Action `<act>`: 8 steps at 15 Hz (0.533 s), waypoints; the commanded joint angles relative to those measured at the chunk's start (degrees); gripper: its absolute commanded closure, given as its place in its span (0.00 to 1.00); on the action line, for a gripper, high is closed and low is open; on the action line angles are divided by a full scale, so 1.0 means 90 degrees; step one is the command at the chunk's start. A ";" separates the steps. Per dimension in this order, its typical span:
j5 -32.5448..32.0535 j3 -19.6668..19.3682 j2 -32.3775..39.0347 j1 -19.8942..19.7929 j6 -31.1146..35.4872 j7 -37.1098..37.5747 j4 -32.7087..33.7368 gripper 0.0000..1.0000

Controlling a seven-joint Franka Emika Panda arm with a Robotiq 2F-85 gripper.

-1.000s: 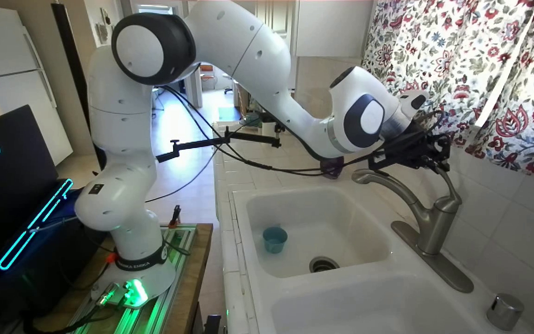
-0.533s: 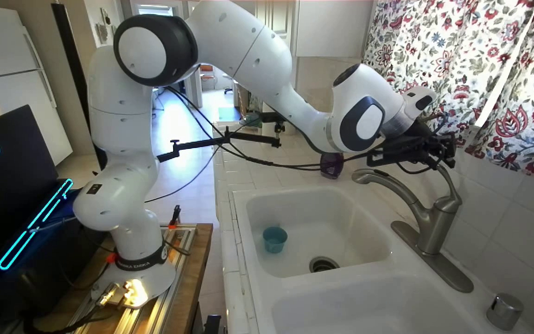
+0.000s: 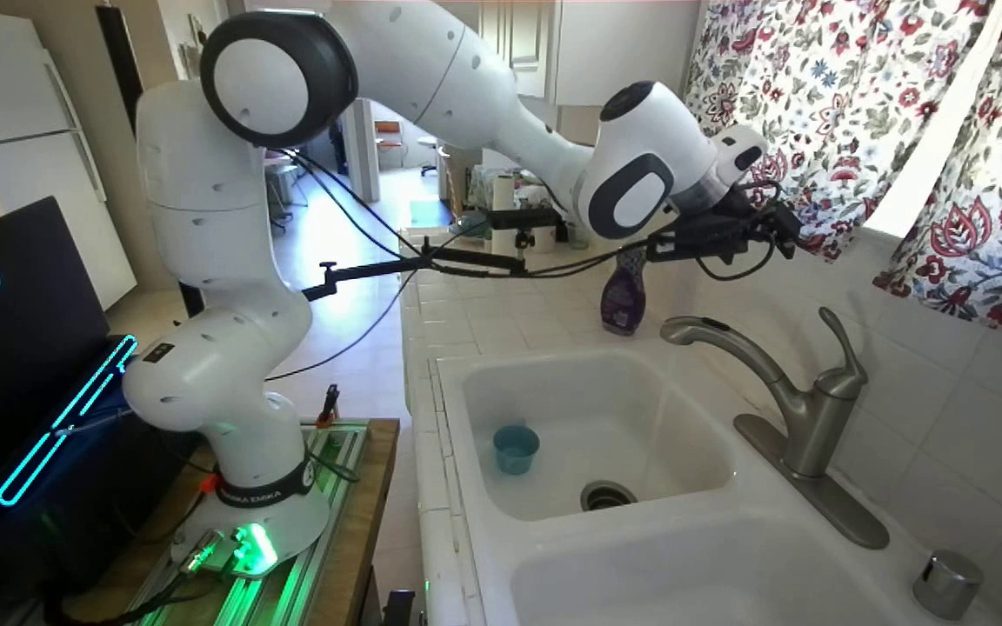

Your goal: Open the tap

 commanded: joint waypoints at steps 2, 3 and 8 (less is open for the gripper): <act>0.1877 0.0341 -0.1117 -0.0440 -0.1158 -0.1174 -0.0164 0.00; 0.2289 0.0239 -0.1314 -0.0417 -0.1473 -0.1418 -0.0135 0.00; 0.4039 -0.0486 -0.2292 -0.0279 -0.3408 -0.2273 -0.0044 0.00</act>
